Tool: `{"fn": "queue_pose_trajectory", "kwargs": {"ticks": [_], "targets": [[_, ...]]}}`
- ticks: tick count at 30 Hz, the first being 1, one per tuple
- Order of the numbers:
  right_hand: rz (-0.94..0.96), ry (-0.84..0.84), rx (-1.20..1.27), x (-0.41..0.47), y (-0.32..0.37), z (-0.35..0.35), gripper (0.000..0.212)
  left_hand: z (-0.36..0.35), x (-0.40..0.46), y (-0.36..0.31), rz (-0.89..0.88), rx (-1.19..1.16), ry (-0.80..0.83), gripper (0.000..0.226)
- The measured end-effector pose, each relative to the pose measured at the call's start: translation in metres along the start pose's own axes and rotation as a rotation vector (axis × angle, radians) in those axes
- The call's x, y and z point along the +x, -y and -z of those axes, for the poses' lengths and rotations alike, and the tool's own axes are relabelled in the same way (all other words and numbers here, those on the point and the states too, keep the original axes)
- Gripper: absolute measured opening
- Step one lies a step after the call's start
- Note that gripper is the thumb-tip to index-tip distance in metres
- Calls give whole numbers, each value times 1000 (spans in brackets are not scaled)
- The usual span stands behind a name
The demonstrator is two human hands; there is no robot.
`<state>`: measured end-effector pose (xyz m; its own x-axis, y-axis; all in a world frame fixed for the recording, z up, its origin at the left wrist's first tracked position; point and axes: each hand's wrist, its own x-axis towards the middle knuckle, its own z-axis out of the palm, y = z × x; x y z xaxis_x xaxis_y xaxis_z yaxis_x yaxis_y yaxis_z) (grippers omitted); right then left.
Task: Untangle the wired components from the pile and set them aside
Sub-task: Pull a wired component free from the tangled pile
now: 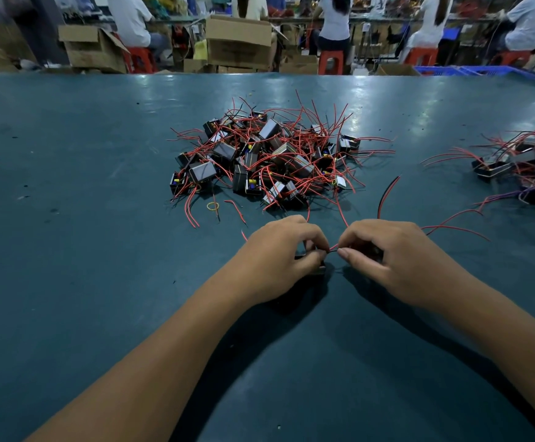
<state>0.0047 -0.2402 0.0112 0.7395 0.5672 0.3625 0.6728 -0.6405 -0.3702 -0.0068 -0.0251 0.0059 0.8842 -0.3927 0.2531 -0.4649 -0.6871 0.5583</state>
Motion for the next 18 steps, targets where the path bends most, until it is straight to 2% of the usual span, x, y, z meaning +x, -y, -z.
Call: {"fn": "queue_pose_trajectory", "kwargs": {"ticks": [5, 8, 11, 18], "targets": [[-16, 5, 2, -1, -3, 2, 12, -2, 0, 4, 48, -131, 42, 6], [-102, -2, 67, -2, -4, 5, 11, 0, 0, 5, 79, -213, 78, 9], [-194, -23, 146, -1, -7, 4, 4, 2, 0, 6, 77, -248, 100, 12], [-313, 12, 269, -1, -8, -1, 15, 6, -2, 2, 28, -253, 91, 20]]}}
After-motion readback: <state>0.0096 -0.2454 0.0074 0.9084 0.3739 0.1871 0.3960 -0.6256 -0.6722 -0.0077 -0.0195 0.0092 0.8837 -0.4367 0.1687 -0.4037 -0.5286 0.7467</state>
